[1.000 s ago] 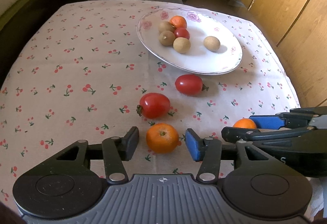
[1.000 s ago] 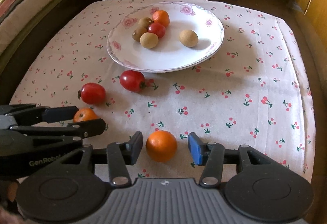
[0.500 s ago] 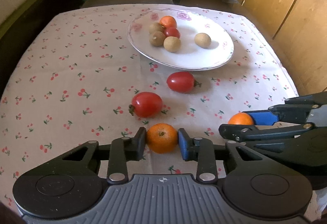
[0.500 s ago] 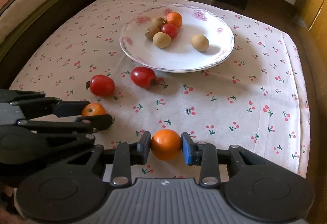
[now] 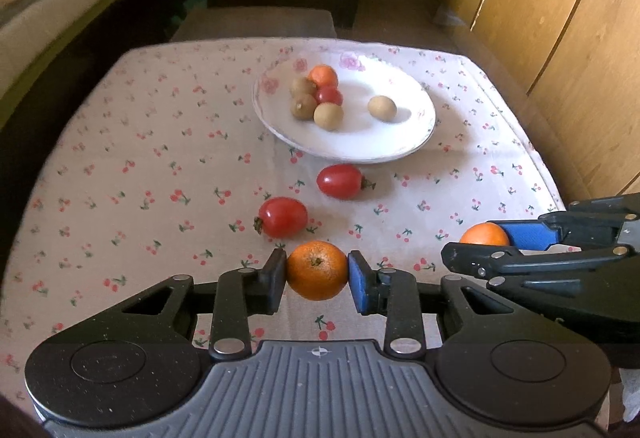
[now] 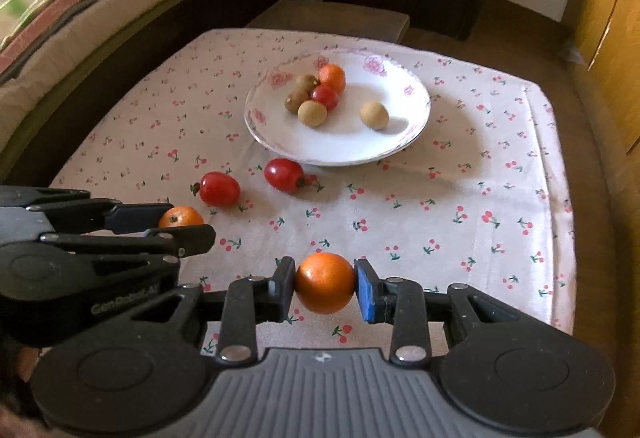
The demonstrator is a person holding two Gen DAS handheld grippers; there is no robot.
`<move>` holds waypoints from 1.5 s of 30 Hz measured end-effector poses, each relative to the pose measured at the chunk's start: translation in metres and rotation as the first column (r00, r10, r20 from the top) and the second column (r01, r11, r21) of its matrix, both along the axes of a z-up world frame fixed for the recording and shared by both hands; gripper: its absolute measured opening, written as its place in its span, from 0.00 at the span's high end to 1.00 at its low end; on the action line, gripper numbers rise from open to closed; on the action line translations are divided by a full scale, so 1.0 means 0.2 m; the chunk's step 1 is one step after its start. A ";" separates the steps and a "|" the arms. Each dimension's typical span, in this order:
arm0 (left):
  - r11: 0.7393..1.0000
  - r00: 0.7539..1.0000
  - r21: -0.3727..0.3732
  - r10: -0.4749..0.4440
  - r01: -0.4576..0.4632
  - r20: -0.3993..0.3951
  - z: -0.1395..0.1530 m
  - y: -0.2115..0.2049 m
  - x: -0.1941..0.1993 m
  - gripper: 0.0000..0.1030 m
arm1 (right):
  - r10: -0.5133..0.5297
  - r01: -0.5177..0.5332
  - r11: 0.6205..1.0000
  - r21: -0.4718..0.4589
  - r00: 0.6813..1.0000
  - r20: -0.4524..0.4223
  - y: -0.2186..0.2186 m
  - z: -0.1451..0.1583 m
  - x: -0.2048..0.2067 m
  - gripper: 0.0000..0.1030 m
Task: Organize fruits
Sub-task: 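Carry both mandarins in both tools over the white plate, then open the right tool to drop its mandarin into the plate while the left tool holds its mandarin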
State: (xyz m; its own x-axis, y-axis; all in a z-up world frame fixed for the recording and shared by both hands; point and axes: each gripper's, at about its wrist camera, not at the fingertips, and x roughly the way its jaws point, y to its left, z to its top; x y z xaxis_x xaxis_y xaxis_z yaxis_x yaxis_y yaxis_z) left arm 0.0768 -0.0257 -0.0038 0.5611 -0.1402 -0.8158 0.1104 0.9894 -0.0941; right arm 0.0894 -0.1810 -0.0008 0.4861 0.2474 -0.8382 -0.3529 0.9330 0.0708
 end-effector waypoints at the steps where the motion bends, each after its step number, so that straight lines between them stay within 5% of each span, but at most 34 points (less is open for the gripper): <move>1: 1.000 1.000 0.003 -0.001 0.001 0.005 0.02 -0.01 0.00 0.60 | -0.002 0.002 1.000 0.003 1.000 0.007 0.00 0.01 0.00 0.67; 20: 0.997 0.998 -0.081 0.002 0.003 0.066 0.05 -0.04 0.31 0.60 | -0.088 0.084 0.994 0.075 0.995 0.050 -0.05 0.06 0.28 0.67; 45: 0.997 0.997 -0.044 0.058 -0.056 0.058 -0.05 0.00 0.58 0.62 | -0.109 0.106 0.992 0.073 0.993 0.040 0.02 -0.07 0.57 0.67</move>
